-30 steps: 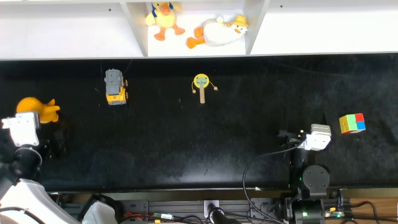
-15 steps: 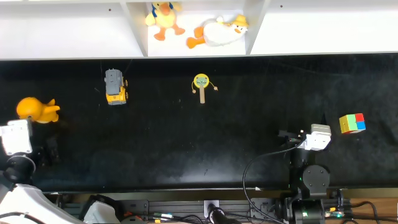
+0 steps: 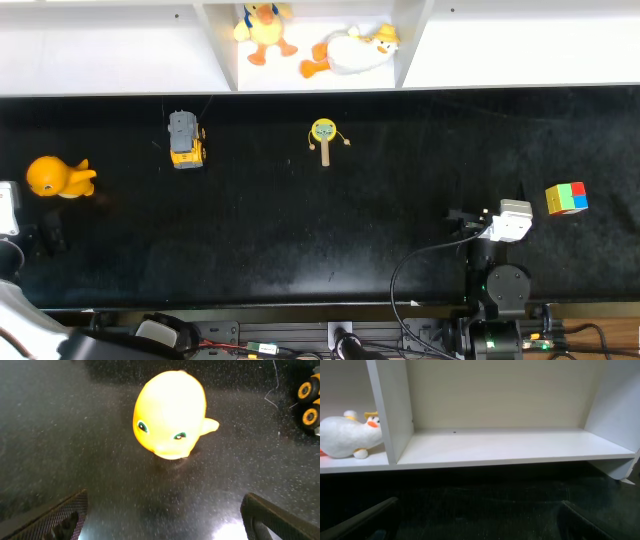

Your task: Store Toys

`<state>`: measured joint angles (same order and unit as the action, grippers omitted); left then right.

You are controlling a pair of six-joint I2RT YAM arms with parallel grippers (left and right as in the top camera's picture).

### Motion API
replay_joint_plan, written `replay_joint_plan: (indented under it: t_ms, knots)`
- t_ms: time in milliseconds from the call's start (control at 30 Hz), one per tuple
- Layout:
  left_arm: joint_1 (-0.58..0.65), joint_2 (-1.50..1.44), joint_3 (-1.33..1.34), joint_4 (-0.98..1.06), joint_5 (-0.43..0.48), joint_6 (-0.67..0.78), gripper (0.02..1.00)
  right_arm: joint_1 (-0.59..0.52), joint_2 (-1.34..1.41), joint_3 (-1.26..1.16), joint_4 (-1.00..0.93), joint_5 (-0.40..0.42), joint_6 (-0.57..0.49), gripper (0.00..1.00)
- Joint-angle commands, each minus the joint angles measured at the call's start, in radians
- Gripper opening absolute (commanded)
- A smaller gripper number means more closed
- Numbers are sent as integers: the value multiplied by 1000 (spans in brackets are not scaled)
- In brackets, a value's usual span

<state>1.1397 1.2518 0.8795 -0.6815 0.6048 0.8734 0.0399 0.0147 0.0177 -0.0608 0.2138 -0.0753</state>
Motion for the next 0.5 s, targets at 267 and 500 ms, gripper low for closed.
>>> replay_joint_plan:
  t_ms: [267, 500]
  knots:
    - [-69, 129, 70, 72, 100, 89, 993, 6, -11, -13, 5, 4, 0, 996]
    - [-101, 163, 77, 142, 79, 54, 996, 6, -11, -13, 5, 4, 0, 996]
